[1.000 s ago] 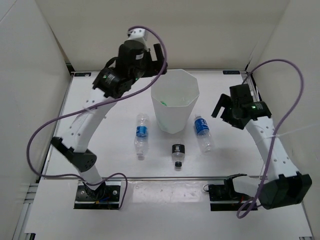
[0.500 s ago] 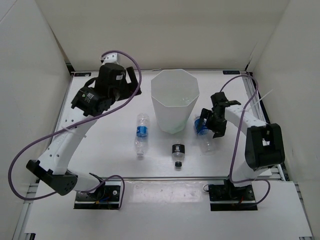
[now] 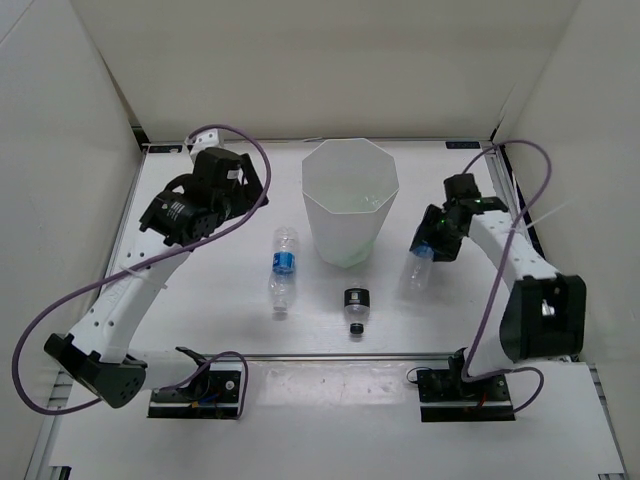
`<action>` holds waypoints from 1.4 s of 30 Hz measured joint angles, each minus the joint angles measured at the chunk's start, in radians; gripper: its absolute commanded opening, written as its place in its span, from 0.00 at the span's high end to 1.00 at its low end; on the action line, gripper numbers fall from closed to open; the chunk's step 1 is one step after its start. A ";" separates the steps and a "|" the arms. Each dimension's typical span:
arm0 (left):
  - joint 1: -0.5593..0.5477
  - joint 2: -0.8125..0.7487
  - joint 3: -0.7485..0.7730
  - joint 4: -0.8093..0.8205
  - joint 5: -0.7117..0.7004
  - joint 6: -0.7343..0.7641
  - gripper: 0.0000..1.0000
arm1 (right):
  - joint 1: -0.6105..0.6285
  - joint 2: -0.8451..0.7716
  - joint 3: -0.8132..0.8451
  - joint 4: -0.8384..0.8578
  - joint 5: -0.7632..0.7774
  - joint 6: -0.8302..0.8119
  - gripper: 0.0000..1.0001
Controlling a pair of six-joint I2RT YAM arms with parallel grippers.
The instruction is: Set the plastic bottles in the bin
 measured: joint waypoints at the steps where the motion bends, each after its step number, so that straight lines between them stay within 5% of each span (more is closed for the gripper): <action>1: 0.004 -0.005 -0.016 0.005 -0.003 -0.006 0.00 | -0.004 -0.034 0.018 -0.021 0.000 0.007 0.61; 6: 0.042 -0.013 -0.120 0.032 0.009 -0.039 0.00 | -0.027 -0.187 0.253 -0.105 -0.001 0.060 0.66; 13: 0.144 0.005 -0.274 0.068 0.153 -0.055 0.00 | 0.007 -0.194 0.670 -0.093 -0.056 0.095 0.65; 17: 0.150 0.016 -0.371 0.140 0.232 -0.056 0.00 | 0.143 -0.055 0.929 -0.072 -0.040 0.056 0.47; 18: 0.150 0.025 -0.387 0.151 0.245 -0.056 0.00 | 0.182 -0.021 0.966 -0.065 -0.035 0.043 0.19; 19: 0.150 0.040 -0.397 0.160 0.262 -0.057 0.00 | 0.224 0.018 0.996 -0.060 -0.027 0.030 0.11; 21: 0.150 0.077 -0.406 0.183 0.300 -0.055 0.00 | 0.276 0.083 1.029 -0.063 -0.021 0.000 0.00; 27: 0.140 0.164 -0.411 0.254 0.402 -0.039 0.00 | 0.293 0.227 1.083 -0.179 -0.008 -0.024 0.00; 32: 0.119 0.240 -0.410 0.294 0.440 -0.013 0.00 | 0.227 0.085 0.931 -0.186 0.003 -0.024 0.00; 42: 0.098 0.362 -0.410 0.343 0.447 0.035 0.00 | 0.160 -0.111 0.903 -0.151 -0.034 -0.023 0.00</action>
